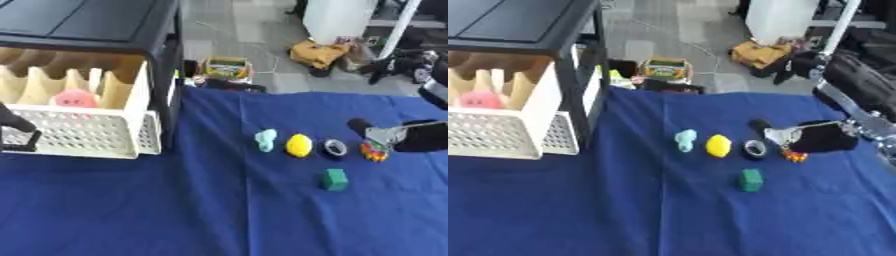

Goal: Pick up objects from table and place into drawer.

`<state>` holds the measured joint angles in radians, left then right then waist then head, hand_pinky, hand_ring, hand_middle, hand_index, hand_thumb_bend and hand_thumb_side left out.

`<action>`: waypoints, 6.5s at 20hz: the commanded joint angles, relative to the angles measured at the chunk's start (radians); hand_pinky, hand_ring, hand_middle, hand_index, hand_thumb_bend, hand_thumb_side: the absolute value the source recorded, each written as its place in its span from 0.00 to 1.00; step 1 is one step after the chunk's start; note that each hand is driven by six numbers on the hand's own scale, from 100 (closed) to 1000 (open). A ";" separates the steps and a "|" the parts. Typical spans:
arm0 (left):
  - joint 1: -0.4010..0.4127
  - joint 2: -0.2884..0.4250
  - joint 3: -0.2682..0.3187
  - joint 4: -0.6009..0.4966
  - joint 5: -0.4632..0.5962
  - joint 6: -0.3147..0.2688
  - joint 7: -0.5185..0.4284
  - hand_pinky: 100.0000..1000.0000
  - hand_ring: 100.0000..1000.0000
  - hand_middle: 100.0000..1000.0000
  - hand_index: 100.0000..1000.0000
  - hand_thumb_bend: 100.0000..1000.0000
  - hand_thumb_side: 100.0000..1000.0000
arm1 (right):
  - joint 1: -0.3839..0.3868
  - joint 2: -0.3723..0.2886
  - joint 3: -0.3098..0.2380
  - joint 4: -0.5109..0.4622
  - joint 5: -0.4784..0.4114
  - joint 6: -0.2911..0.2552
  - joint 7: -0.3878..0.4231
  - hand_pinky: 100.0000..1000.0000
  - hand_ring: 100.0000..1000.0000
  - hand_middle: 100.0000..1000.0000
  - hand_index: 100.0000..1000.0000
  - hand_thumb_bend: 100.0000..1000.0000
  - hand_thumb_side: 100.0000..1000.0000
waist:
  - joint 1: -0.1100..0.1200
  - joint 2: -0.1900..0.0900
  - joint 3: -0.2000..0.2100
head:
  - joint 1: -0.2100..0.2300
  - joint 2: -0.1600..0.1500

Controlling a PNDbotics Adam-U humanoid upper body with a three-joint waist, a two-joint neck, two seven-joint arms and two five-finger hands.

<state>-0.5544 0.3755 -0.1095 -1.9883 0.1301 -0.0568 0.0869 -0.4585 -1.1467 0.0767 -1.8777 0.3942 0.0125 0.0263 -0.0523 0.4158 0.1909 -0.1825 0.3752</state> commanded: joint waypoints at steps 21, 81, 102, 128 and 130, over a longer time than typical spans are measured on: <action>0.003 -0.011 -0.026 -0.012 -0.026 0.033 -0.003 0.51 0.11 0.38 0.92 0.00 0.89 | -0.142 -0.037 0.110 0.225 0.067 -0.067 0.363 0.73 0.73 0.69 0.91 0.39 0.34 | -0.010 -0.009 0.012 | -0.022 -0.006; 0.024 -0.047 -0.048 -0.012 -0.047 0.060 -0.093 0.52 0.09 0.37 0.89 0.00 0.94 | -0.240 0.082 0.189 0.428 0.090 -0.048 0.545 0.65 0.69 0.55 0.74 0.32 0.37 | -0.010 0.035 0.035 | -0.058 -0.018; 0.030 -0.057 -0.052 -0.012 -0.047 0.075 -0.121 0.52 0.08 0.37 0.89 0.00 0.96 | -0.242 0.089 0.192 0.426 0.086 -0.032 0.536 0.62 0.65 0.48 0.65 0.26 0.34 | -0.014 0.035 0.037 | -0.056 -0.014; 0.043 -0.069 -0.058 -0.012 -0.059 0.091 -0.155 0.51 0.08 0.37 0.88 0.00 0.98 | -0.244 0.105 0.199 0.431 0.026 0.008 0.481 0.57 0.59 0.38 0.53 0.00 0.21 | -0.015 0.035 0.039 | -0.056 -0.020; 0.046 -0.070 -0.059 -0.012 -0.059 0.093 -0.157 0.51 0.08 0.37 0.88 0.00 0.99 | -0.244 0.105 0.199 0.430 0.018 0.014 0.477 0.57 0.59 0.38 0.52 0.00 0.20 | -0.015 0.035 0.039 | -0.056 -0.020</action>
<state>-0.5020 0.3026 -0.1659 -1.9858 0.0742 0.0361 -0.0671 -0.6913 -1.0243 0.2844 -1.4439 0.4248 0.0219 0.5068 -0.0698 0.4723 0.2310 -0.2390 0.3670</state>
